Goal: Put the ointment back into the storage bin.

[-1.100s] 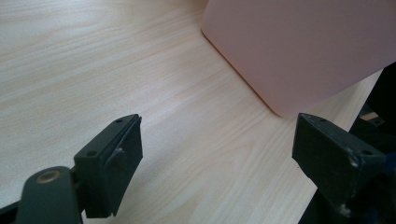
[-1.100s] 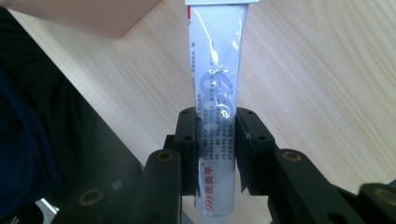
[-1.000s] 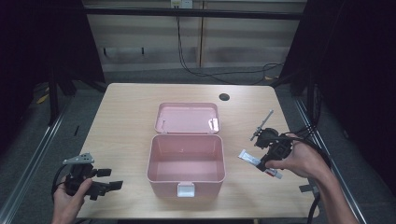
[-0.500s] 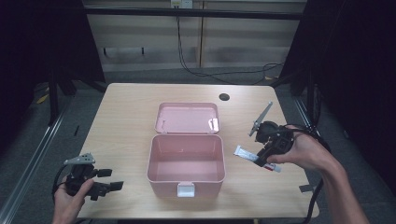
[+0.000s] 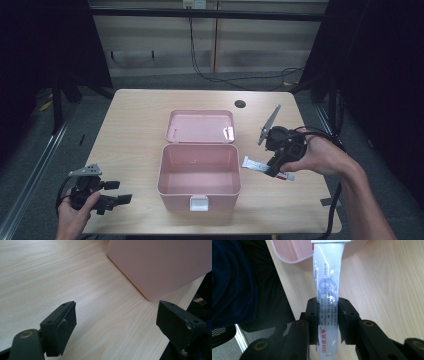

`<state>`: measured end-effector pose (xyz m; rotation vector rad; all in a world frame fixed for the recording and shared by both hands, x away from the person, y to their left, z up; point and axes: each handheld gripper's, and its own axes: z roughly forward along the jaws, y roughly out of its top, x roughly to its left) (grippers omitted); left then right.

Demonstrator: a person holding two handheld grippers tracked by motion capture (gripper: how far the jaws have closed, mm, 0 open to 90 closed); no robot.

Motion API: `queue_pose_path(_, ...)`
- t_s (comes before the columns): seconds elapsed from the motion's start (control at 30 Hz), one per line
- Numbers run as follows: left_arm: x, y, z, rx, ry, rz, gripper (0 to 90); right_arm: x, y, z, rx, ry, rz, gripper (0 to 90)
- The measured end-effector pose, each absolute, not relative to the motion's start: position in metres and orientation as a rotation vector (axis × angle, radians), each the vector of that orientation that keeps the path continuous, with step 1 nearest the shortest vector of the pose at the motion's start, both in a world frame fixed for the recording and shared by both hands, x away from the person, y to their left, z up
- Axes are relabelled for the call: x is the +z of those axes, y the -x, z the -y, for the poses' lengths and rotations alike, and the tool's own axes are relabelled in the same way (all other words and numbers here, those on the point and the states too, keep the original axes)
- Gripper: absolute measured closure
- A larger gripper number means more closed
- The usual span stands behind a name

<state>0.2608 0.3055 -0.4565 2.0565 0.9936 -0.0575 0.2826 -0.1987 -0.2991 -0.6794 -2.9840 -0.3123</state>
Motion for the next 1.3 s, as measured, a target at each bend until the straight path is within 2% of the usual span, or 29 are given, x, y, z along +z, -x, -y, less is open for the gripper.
queue_pose_path(0.67, -0.456, -0.261, -0.305, -0.055, -2.057, -0.993, 16.4, -0.293, -0.291, 0.162, -0.377, 0.546, 2.99, 72.4)
queue_pose_path(1.3, -0.455, -0.26, -0.306, -0.048, -2.06, -0.982, 16.7, -0.313, -0.3, 0.098, -0.232, 0.359, 2.986, 72.4)
